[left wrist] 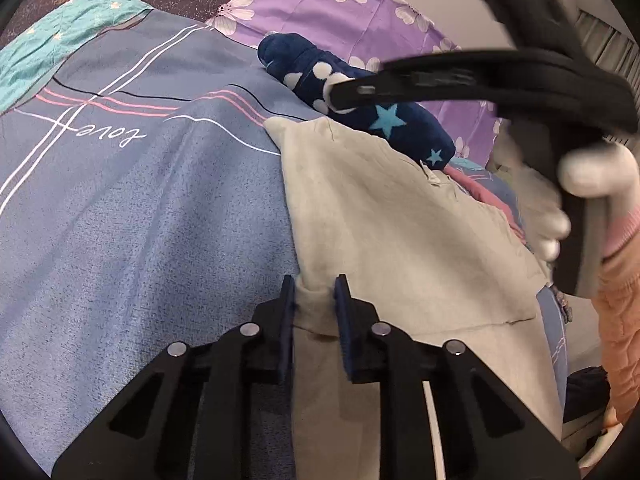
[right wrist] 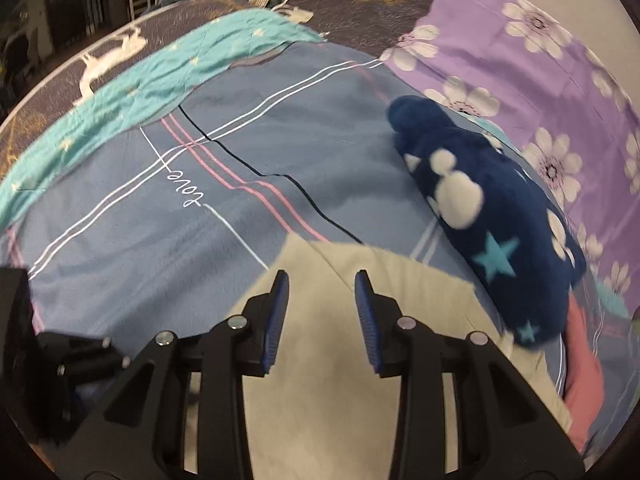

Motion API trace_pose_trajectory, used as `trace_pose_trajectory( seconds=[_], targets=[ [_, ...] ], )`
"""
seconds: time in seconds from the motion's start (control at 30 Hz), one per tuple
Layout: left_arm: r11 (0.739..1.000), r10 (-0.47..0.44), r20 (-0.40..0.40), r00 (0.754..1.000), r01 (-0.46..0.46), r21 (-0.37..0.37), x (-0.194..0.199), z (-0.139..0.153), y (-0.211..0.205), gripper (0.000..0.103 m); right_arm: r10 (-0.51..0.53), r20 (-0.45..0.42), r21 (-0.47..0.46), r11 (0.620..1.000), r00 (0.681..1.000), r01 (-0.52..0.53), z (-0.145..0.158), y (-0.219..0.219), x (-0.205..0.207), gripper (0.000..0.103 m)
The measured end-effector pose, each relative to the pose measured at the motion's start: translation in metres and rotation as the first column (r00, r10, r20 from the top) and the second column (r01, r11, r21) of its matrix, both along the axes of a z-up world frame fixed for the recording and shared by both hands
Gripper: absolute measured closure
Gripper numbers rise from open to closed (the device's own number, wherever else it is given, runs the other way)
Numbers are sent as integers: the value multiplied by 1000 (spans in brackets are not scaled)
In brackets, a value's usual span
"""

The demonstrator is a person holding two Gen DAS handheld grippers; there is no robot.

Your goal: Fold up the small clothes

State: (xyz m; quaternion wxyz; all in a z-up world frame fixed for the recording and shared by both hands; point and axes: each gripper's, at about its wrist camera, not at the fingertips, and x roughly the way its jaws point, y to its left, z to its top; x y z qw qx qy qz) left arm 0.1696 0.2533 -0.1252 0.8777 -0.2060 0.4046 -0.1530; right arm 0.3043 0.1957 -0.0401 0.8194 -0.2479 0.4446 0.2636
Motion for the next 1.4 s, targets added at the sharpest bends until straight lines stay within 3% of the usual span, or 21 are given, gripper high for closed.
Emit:
trace_pose_trajectory(
  seconds=[0.1,0.17,0.2,0.23,0.33,0.43,0.5,0.57,0.63,0.7,0.83,1.0,1.07,1.13,1.2,1.27,1.4],
  targets=[
    [1000,-3,-1,1000,3,-28,1,-2,3,83,-7,-59,-60,998,998,3,-27,24,17,61],
    [999,-3,-1,1000,3,-53,0,-4,7,84,-10,-51,-110,994,999,5,-39,35,22,61],
    [998,-1,-1,1000,1,-59,-1,-4,8,85,-17,-45,-153,988,999,9,-49,40,27,69],
    [998,4,0,1000,-4,-59,-1,-4,8,90,-22,-45,-176,984,999,13,-55,43,30,94],
    [999,32,11,999,-32,-6,-8,1,6,92,-57,-26,-71,996,998,55,-45,46,37,100],
    [993,52,23,998,-54,108,-17,7,-4,93,-83,-39,45,995,996,85,-36,46,47,101],
    [987,49,20,999,-52,150,-19,6,-10,93,-45,-85,42,998,995,48,-52,47,50,101],
    [990,51,10,999,-52,133,-19,4,-5,91,-20,-43,30,999,999,21,-57,43,45,99],
    [993,53,4,999,-53,110,-18,2,0,89,-67,8,73,995,998,67,-41,24,40,80],
    [992,57,1,998,-57,110,-17,1,2,86,-101,30,193,977,994,94,-9,-14,24,76],
    [988,57,1,998,-57,142,-18,3,-1,84,-119,29,277,955,992,106,20,-105,-21,74],
    [985,54,-6,999,-52,167,-17,1,-4,82,-223,-63,277,933,973,232,-4,-243,-100,74],
    [981,53,-10,999,-50,189,-15,0,-6,81,-319,-122,268,901,940,340,-25,-292,-118,73],
    [972,51,-14,999,-46,231,-11,2,-12,80,-424,-206,230,855,882,465,-61,-332,-125,71],
    [953,80,-20,997,-70,295,-8,9,-19,79,-398,-210,373,812,893,449,-69,-351,-135,71],
    [938,151,-30,988,-133,320,-10,30,-30,84,-407,-189,369,814,894,449,-68,-348,-138,71],
    [933,30,125,992,-73,353,-21,91,-89,81,-407,-124,335,842,905,424,-67,-329,-144,58]
  ],
)
